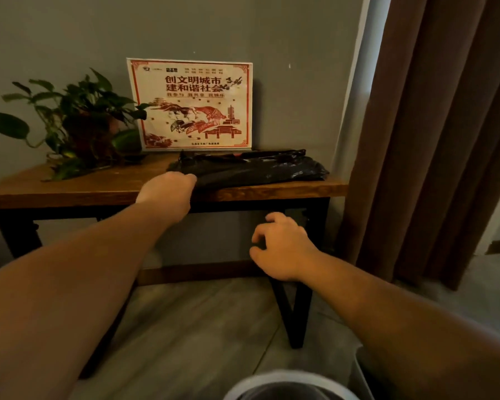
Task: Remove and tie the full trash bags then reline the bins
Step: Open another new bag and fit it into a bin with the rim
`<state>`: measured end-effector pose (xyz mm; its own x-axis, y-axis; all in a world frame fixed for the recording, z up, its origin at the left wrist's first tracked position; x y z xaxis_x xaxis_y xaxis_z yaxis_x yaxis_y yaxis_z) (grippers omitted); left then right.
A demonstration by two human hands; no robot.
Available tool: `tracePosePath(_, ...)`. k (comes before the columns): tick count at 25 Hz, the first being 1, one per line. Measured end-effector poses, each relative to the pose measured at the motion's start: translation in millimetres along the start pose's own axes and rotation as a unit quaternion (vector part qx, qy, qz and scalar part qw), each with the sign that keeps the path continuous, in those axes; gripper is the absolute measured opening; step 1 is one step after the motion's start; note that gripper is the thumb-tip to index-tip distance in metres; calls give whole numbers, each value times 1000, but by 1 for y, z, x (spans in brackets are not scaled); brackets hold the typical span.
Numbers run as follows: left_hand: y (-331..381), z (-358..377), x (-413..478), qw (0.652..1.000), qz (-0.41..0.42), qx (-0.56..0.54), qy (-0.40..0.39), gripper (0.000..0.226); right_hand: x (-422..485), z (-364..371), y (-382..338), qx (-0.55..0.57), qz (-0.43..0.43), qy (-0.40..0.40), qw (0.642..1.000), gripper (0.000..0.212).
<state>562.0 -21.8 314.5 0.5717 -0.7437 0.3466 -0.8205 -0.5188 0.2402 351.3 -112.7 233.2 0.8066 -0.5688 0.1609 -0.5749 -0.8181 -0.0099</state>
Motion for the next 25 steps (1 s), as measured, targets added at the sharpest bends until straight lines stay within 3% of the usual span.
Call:
tracePosePath(2, 14, -15, -13, 996, 30, 0, 83, 20, -16, 3, 15, 62, 21, 30, 997, 18)
tracePosePath(4, 25, -27, -32, 981, 57, -90, 160, 33, -29, 3, 28, 133, 47, 65, 988, 8)
tracePosePath(6, 34, -26, -63, 966, 79, -144, 198, 41, -43, 8, 30, 263, 92, 75, 958, 9)
tracePosePath(7, 41, -23, -84, 958, 110, -158, 212, 38, -49, 14, 30, 354, 126, 71, 924, 11)
tracePosePath(9, 49, -15, -131, 940, 153, -199, 232, 27, -57, 36, 26, 539, 200, 38, 817, 23)
tracePosePath(11, 54, -3, -173, 931, 185, -206, 238, 21, -54, 55, 4, 695, 215, -12, 686, 46)
tracePosePath(13, 58, 15, -199, 935, 205, -208, 201, 22, -42, 61, -16, 775, 210, -22, 595, 59)
tracePosePath(15, 61, 30, -222, 934, 230, -235, 140, 26, -35, 70, -20, 794, 248, 5, 555, 59)
tracePosePath(17, 61, 32, -251, 916, 260, -282, 119, 30, -42, 79, -17, 777, 307, 22, 549, 56)
tracePosePath(18, 50, 27, -260, 905, 229, -332, 134, 33, -50, 80, -15, 775, 318, 30, 546, 53)
tracePosePath(19, 25, 22, -265, 887, 144, -405, 167, 35, -61, 80, -15, 780, 318, 34, 538, 50)
tracePosePath(20, -10, 23, -266, 840, 8, -504, 200, 34, -75, 81, -17, 785, 315, 29, 533, 46)
tracePosePath(21, -45, 34, -268, 750, -151, -606, 217, 33, -92, 81, -23, 787, 306, 18, 535, 43)
tracePosePath(22, -66, 61, -271, 634, -299, -688, 185, 35, -113, 79, -29, 785, 299, 5, 542, 41)
tracePosePath(23, -67, 87, -272, 544, -393, -734, 107, 43, -132, 78, -32, 781, 300, -6, 548, 40)
tracePosePath(24, -56, 102, -271, 513, -428, -743, 17, 53, -151, 75, -33, 774, 305, -13, 555, 39)
tracePosePath(25, -43, 114, -274, 508, -442, -737, -60, 59, -167, 70, -32, 767, 307, -15, 564, 41)
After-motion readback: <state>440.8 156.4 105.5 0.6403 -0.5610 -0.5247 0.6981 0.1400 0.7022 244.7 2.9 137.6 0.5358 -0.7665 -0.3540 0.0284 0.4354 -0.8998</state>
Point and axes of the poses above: each hand's wrist, its own x-axis towards the middle knuckle, its own z-axis out of the palm, y = z × x, the point moved 10 cm from there along x, towards the middle knuckle, and after that the axes turned 15 degrees about -x, right-handed, at the moved point
